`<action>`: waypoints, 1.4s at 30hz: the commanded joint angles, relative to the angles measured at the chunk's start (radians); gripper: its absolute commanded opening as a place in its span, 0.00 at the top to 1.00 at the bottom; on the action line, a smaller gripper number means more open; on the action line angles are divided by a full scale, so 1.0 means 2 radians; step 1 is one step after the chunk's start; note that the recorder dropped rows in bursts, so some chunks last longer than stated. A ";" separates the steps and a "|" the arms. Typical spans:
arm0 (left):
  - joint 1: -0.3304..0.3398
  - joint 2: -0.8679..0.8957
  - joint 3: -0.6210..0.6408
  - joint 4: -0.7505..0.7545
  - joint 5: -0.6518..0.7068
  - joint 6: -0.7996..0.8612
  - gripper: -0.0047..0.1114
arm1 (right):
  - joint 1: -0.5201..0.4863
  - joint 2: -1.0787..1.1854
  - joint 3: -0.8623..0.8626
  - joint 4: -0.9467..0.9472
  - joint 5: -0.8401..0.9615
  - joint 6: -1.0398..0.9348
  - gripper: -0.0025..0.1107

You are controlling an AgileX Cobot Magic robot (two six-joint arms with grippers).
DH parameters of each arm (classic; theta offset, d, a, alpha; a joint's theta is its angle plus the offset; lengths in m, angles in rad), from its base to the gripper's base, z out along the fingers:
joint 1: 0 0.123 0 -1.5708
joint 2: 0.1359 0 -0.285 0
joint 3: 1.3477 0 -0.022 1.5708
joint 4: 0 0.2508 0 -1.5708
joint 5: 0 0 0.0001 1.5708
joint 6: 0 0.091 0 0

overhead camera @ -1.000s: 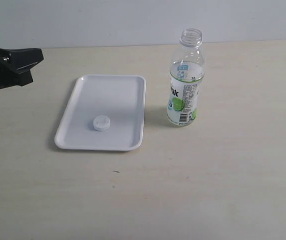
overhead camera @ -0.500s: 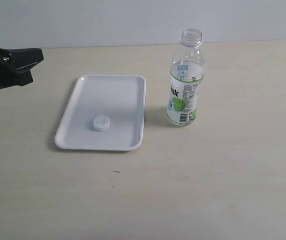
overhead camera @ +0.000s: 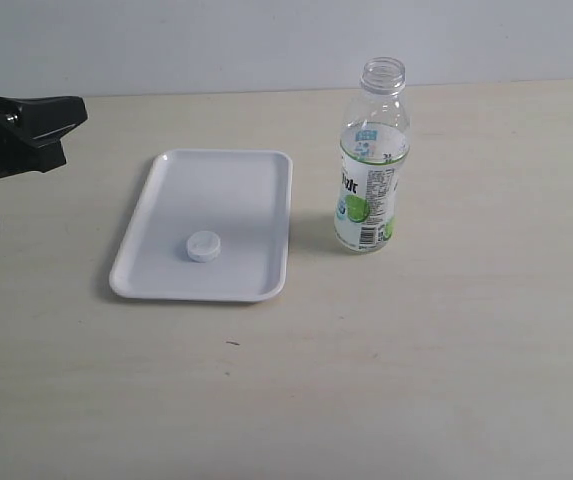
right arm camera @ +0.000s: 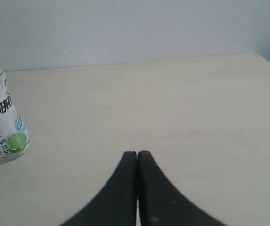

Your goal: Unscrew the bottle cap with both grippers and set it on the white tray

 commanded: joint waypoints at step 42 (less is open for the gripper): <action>0.001 -0.642 0.200 0.009 0.361 -0.210 0.96 | -0.002 -0.002 0.002 -0.006 -0.005 0.003 0.98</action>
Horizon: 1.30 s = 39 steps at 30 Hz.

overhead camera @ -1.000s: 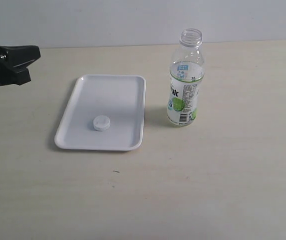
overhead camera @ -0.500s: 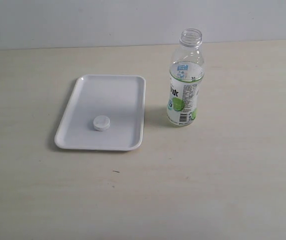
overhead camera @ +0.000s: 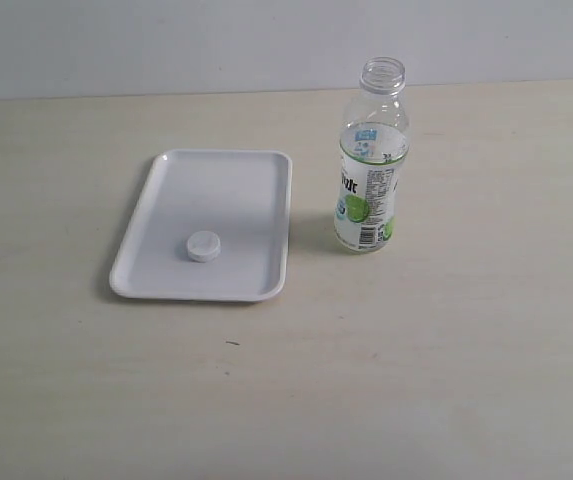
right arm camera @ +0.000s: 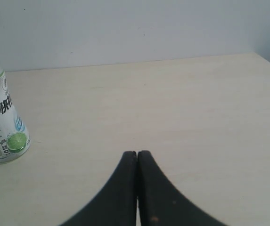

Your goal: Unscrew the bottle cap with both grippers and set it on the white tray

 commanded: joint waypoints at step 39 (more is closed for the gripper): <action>0.002 -0.166 0.112 -0.403 0.163 0.471 0.96 | -0.002 -0.002 0.002 -0.005 -0.005 0.001 0.98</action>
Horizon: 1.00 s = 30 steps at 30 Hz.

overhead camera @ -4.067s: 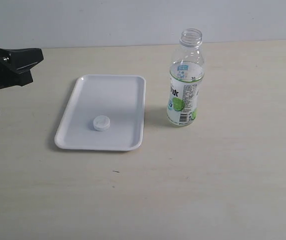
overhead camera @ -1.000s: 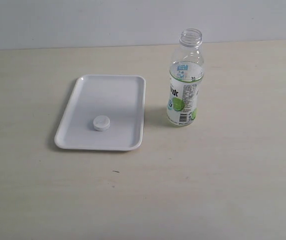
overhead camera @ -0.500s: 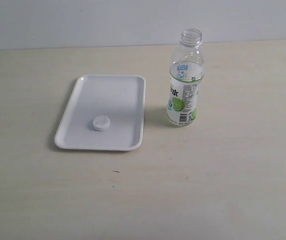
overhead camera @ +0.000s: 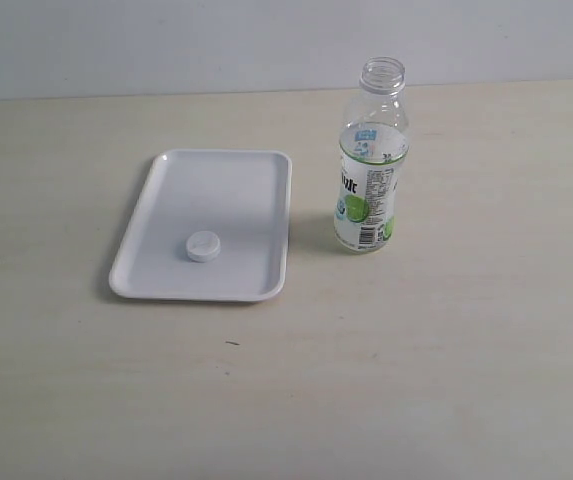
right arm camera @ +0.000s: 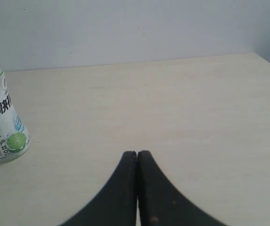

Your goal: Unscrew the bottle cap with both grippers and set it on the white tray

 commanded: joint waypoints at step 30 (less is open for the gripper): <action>0.001 -0.026 0.005 -0.050 0.115 0.005 0.96 | -0.002 -0.002 0.002 -0.004 -0.005 0.003 0.98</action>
